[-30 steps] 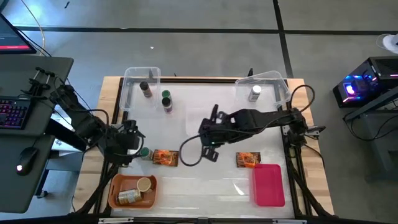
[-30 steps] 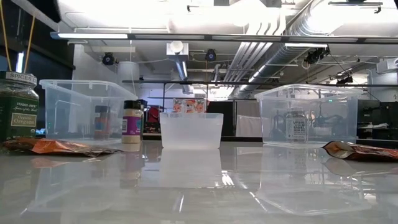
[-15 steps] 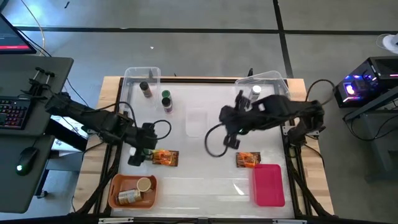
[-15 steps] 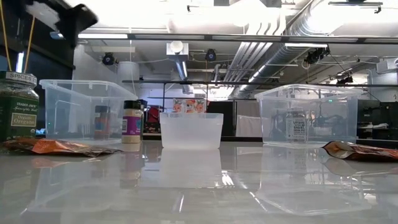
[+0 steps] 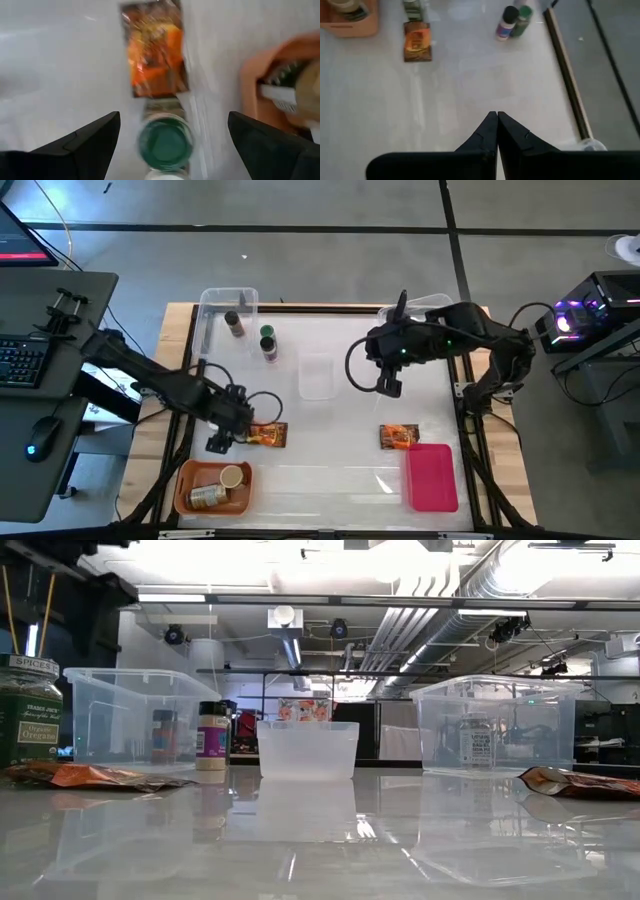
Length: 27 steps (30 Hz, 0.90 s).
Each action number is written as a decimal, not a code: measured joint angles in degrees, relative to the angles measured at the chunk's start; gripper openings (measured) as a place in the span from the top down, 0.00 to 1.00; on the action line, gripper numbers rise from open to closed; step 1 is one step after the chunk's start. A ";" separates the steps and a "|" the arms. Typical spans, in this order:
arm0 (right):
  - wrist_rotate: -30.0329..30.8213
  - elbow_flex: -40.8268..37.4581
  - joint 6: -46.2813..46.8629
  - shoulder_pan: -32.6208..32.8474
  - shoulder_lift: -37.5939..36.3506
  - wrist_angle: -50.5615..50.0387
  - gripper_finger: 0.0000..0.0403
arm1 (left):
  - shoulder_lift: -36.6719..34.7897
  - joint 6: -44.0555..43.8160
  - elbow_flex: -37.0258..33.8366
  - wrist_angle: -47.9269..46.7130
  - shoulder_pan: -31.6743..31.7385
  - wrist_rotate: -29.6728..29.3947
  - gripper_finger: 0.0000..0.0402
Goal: Sort spices by type
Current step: Put the bottom green seasoning bottle into the small transparent bin
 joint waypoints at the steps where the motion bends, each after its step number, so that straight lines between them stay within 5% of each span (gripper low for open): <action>1: -0.20 0.00 0.01 0.00 0.00 0.00 1.00 | 0.89 0.54 -0.02 -0.48 0.00 1.03 0.11; 27: -0.38 0.00 5.81 0.09 0.00 0.00 1.00 | -1.51 6.24 -13.30 7.60 6.38 4.69 0.11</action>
